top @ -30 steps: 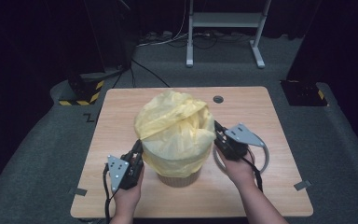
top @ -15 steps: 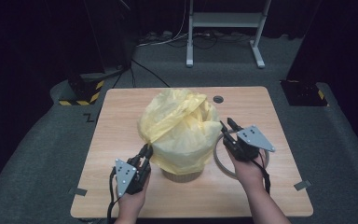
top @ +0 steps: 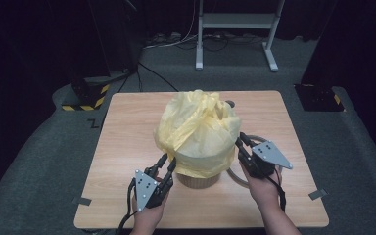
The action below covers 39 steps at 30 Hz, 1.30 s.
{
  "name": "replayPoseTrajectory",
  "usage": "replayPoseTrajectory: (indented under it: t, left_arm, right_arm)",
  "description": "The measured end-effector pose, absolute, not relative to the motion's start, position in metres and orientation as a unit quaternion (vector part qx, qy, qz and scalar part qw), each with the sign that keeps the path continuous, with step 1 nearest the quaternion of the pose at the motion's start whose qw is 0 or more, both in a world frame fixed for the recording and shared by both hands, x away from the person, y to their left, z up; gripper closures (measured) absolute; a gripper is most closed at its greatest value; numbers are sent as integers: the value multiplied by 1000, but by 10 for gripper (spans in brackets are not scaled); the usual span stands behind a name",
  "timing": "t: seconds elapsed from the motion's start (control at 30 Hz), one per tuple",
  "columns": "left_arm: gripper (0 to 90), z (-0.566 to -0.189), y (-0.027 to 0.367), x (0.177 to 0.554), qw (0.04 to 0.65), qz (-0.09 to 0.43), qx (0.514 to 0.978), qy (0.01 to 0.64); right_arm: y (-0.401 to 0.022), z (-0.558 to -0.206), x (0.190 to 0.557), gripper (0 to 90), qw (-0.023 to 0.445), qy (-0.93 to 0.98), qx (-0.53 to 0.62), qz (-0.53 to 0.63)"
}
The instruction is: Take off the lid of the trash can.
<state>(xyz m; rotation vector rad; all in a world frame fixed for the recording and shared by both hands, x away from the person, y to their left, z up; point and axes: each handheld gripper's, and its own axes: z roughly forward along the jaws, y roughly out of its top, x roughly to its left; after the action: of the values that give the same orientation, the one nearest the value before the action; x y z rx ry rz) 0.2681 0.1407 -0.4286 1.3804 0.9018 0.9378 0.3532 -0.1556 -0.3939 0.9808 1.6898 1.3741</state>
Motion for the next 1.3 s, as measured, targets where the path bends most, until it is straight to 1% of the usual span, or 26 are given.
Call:
replayPoseTrajectory:
  t: [0.03, 0.1, 0.17, 0.2, 0.37, 0.53, 0.63, 0.7, 0.73, 0.77, 0.8, 0.83, 0.87, 0.9, 0.97, 1.03, 1.07, 1.1, 1.13, 1.23, 1.3]
  left_arm:
    - [667, -428, 143, 268, 581, 405, 591, 386]
    - [649, -427, 147, 268, 579, 410, 587, 390]
    - [635, -424, 153, 264, 581, 421, 578, 389]
    - [628, -422, 154, 263, 584, 425, 572, 388]
    - [611, -408, 159, 253, 593, 452, 553, 372]
    - [531, -379, 151, 255, 599, 464, 552, 347]
    - [463, -357, 143, 268, 592, 453, 571, 343]
    - [427, -348, 139, 280, 587, 437, 588, 344]
    - [424, -346, 139, 284, 583, 432, 595, 346]
    - [431, -342, 140, 292, 573, 420, 608, 354]
    - [489, -341, 141, 296, 568, 411, 615, 360]
    - [571, -340, 143, 301, 558, 411, 622, 365]
    - [704, -340, 145, 303, 550, 420, 620, 369]
    - [771, -339, 147, 304, 548, 429, 614, 373]
    - [855, -337, 157, 307, 546, 453, 592, 382]
    - [865, -337, 169, 313, 545, 460, 577, 399]
    - [868, -340, 182, 323, 539, 459, 570, 418]
    - [870, -342, 187, 327, 537, 456, 568, 426]
    - [871, -351, 199, 340, 530, 443, 567, 449]
    - [872, -375, 210, 365, 510, 410, 583, 481]
    - [872, -394, 210, 378, 497, 387, 599, 494]
  right_arm:
    - [-152, -393, 357, 767, 364, 660, 383, 534]
    - [-142, -391, 368, 732, 367, 668, 377, 527]
    - [-138, -389, 372, 710, 371, 670, 373, 524]
    - [-139, -387, 371, 693, 375, 667, 371, 526]
    - [-151, -378, 356, 665, 392, 650, 368, 537]
    - [-158, -359, 335, 645, 403, 629, 347, 567]
    - [-151, -345, 331, 640, 401, 622, 334, 584]
    - [-145, -338, 331, 633, 393, 622, 324, 594]
    - [-142, -338, 332, 629, 387, 625, 322, 596]
    - [-140, -337, 333, 623, 385, 628, 318, 597]
    - [-136, -338, 335, 623, 378, 633, 318, 596]
    - [-134, -339, 336, 623, 373, 637, 317, 595]
    - [-132, -341, 339, 623, 365, 641, 320, 595]
    - [-131, -342, 340, 624, 361, 643, 323, 594]
    - [-130, -345, 343, 628, 354, 648, 328, 589]
    - [-129, -346, 345, 630, 348, 653, 332, 586]
    - [-128, -347, 346, 636, 344, 656, 333, 583]
    - [-128, -348, 346, 641, 343, 655, 333, 585]
    - [-128, -348, 346, 649, 344, 655, 333, 585]
    - [-127, -348, 345, 665, 348, 655, 330, 584]
    - [-127, -349, 345, 666, 348, 654, 330, 585]
